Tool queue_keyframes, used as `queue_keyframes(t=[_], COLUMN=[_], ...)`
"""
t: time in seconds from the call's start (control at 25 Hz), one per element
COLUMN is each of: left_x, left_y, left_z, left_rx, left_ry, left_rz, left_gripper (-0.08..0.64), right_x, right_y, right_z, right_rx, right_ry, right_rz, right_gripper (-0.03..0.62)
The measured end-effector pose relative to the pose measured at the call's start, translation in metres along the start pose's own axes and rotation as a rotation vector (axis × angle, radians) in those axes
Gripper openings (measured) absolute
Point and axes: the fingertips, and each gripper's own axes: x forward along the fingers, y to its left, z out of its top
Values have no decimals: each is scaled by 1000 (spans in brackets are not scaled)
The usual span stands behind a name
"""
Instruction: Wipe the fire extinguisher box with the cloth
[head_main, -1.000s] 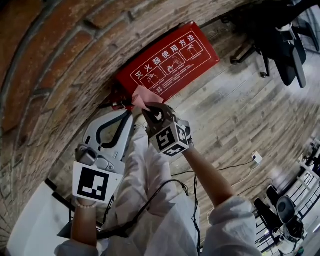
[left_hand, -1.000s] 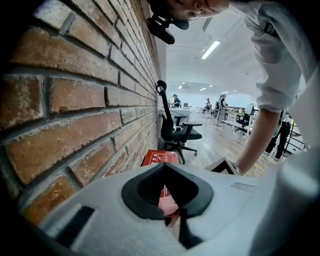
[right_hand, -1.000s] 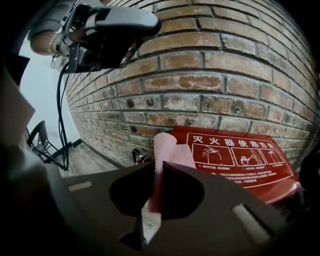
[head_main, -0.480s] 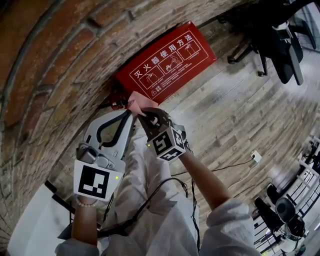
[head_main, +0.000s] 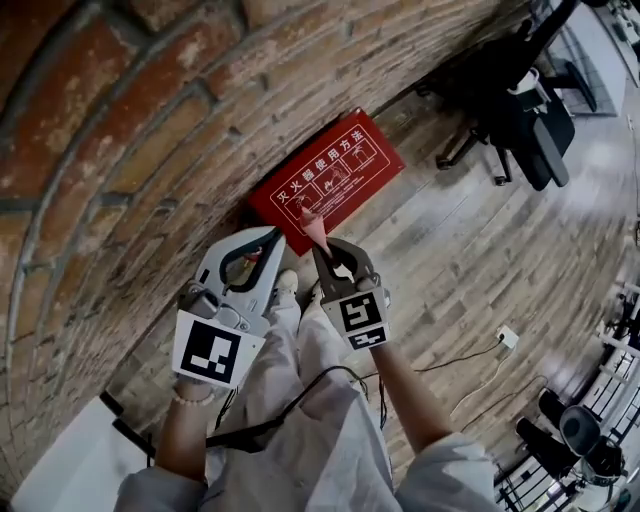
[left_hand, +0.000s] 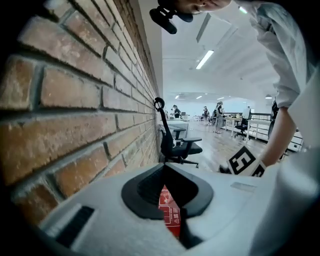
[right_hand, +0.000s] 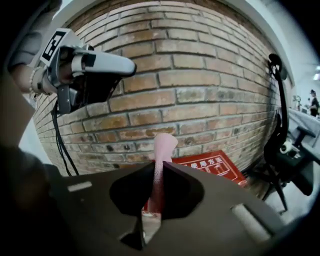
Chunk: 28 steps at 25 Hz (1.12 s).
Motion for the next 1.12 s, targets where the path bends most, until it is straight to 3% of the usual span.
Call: queue_keyframes(t=[0.52, 0.64, 0.96, 1.12], left_x=[-40, -49, -67, -74], left_y=[3, 3, 8, 9], left_z=[127, 152, 181, 187], left_rx=[128, 128, 92, 119], left_ry=[-105, -145, -193, -200], left_rz=[-18, -8, 6, 13], left_gripper=[0, 0, 0, 0], right_x=[-131, -159, -216, -236], right_y=[-20, -23, -35, -39], right_z=[135, 155, 197, 212], right_rx=[-7, -9, 1, 8], right_ry=[-155, -185, -249, -301], right_rz=[-169, -204, -311, -350], right_gripper=[28, 28, 28, 28])
